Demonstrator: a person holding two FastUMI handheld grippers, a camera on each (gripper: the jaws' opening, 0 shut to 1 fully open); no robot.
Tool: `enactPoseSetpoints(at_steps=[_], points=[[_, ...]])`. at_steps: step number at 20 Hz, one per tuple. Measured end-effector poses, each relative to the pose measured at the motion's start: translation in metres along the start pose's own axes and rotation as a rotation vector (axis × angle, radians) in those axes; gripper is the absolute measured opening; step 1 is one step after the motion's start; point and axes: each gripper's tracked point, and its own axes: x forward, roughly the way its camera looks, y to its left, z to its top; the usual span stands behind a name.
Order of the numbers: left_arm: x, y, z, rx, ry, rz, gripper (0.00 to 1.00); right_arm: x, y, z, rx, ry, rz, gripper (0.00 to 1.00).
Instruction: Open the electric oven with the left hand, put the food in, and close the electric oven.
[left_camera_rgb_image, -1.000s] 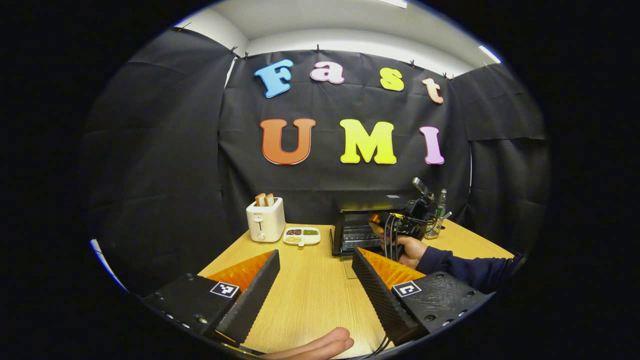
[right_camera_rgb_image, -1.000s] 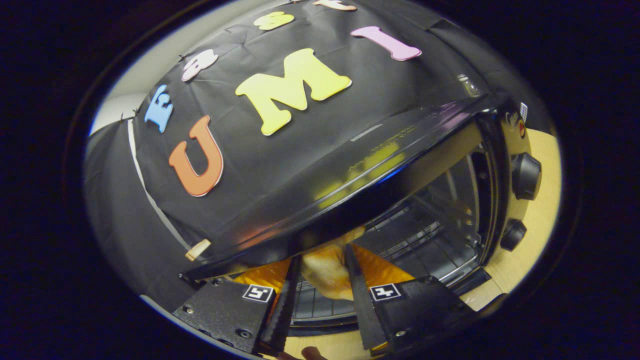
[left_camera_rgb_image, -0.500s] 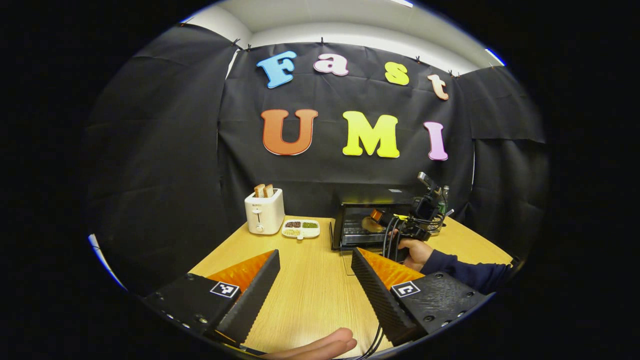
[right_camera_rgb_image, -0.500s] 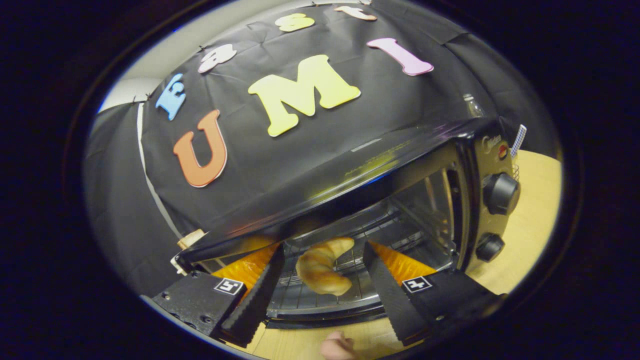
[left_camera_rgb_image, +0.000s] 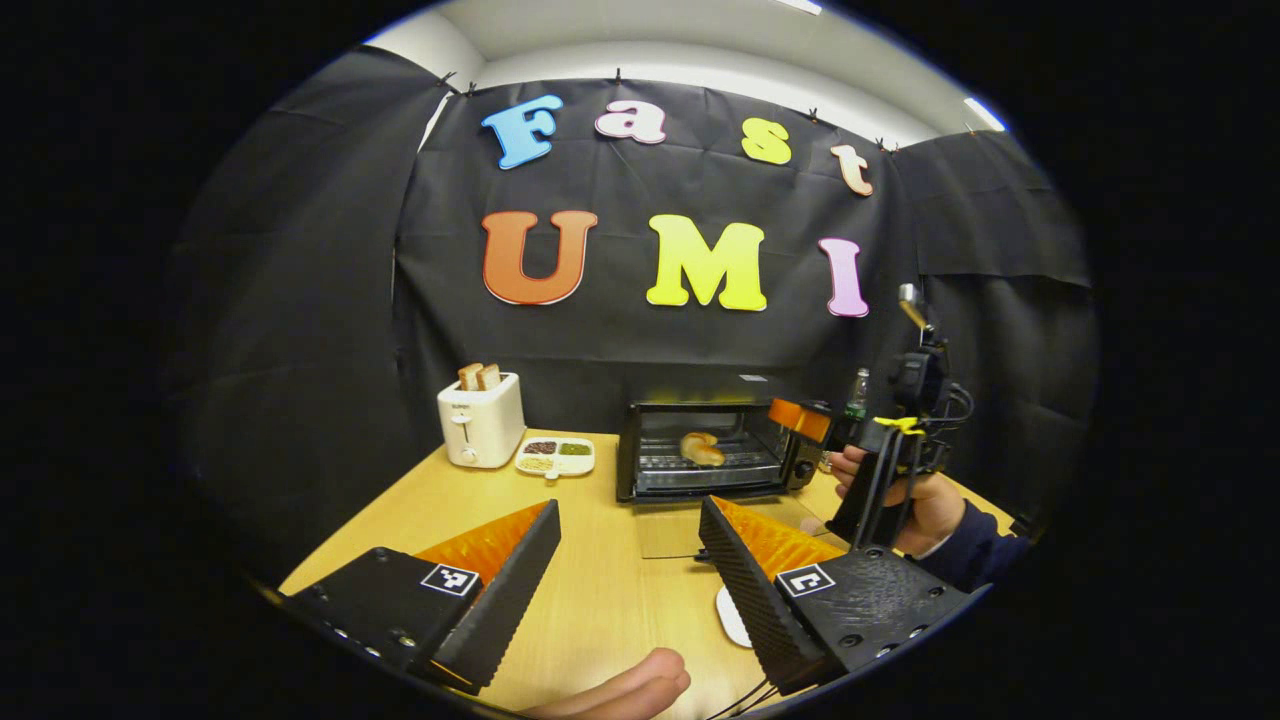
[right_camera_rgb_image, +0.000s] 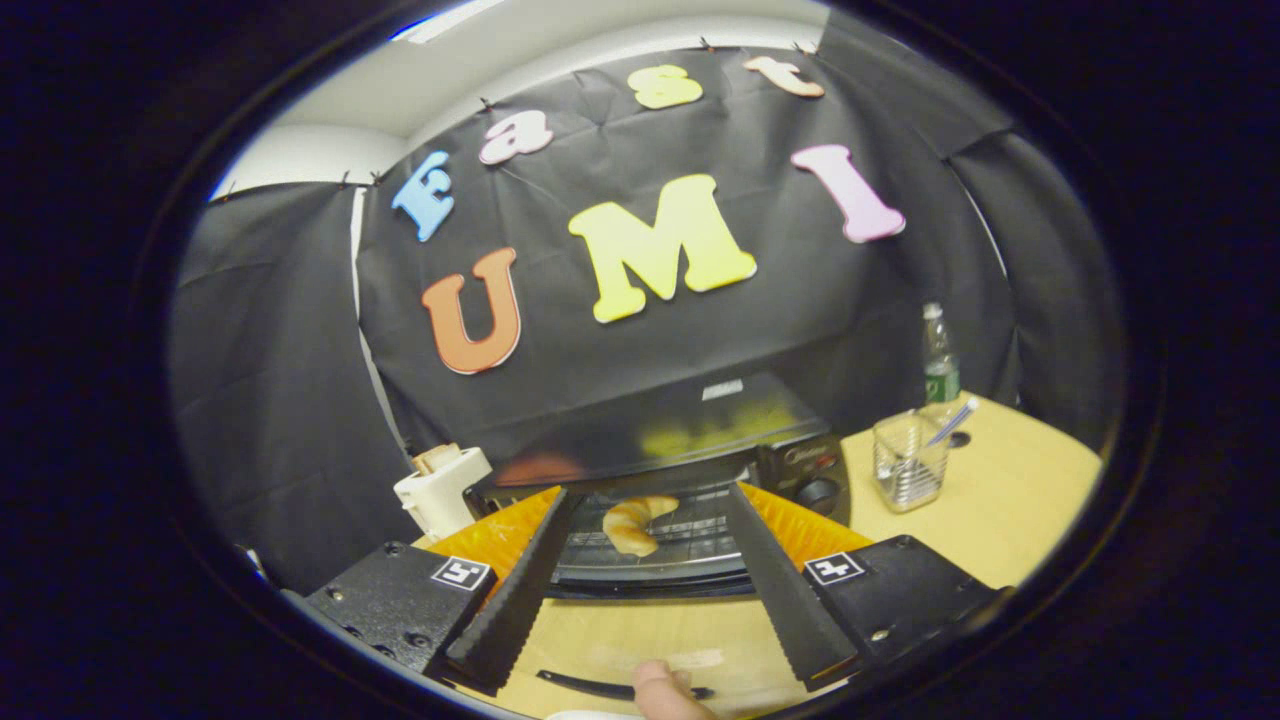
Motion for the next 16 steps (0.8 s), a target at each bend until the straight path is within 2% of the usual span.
enactPoseSetpoints(at_steps=[2, 4, 6, 8, 13, 16], points=[[0.014, -0.014, -0.010, -0.005, 0.025, -0.023, 0.93, -0.030, -0.010, 0.026, -0.063, -0.043, -0.034, 0.94], [0.032, -0.023, -0.018, 0.006, 0.034, -0.029, 0.93, -0.060, -0.026, 0.044, -0.206, -0.082, -0.077, 0.94], [0.050, -0.041, -0.038, -0.002, 0.081, -0.052, 0.93, -0.088, -0.036, 0.069, -0.287, -0.159, -0.112, 0.96], [0.065, -0.061, -0.059, 0.003, 0.139, -0.089, 0.94, -0.112, -0.044, 0.074, -0.298, -0.174, -0.124, 1.00], [0.093, -0.104, -0.103, 0.056, 0.252, -0.144, 0.94, -0.162, -0.072, 0.077, -0.271, -0.187, -0.152, 1.00], [0.109, -0.117, -0.124, 0.084, 0.314, -0.131, 0.94, -0.180, -0.103, 0.076, -0.257, -0.194, -0.206, 1.00]])
